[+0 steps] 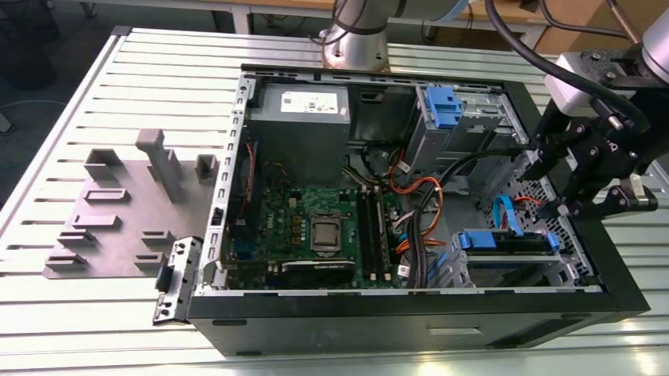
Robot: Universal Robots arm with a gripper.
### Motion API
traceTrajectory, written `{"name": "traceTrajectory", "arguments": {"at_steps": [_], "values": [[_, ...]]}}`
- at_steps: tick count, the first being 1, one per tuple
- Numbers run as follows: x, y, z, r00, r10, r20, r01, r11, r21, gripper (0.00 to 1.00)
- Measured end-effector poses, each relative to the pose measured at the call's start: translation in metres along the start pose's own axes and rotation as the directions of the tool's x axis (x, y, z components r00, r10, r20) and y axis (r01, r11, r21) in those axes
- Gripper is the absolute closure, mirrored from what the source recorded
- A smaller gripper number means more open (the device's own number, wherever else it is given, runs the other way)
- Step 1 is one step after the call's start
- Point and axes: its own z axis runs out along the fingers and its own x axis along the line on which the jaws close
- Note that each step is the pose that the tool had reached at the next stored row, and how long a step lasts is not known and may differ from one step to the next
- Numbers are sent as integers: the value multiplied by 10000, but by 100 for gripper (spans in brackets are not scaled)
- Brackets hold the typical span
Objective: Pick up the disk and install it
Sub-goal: 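Insert the second disk wire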
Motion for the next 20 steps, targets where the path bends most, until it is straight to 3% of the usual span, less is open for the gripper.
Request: {"name": "traceTrajectory", "arguments": {"at_steps": [5, 11, 20], "values": [[2, -55, 16, 10000, 0, -13, 0, 10000, -1, 45], [0, -81, 58, 10000, 0, -29, 0, 10000, -2, 45], [-1, -98, 63, 10000, 1, -28, -1, 10000, -2, 45]]}}
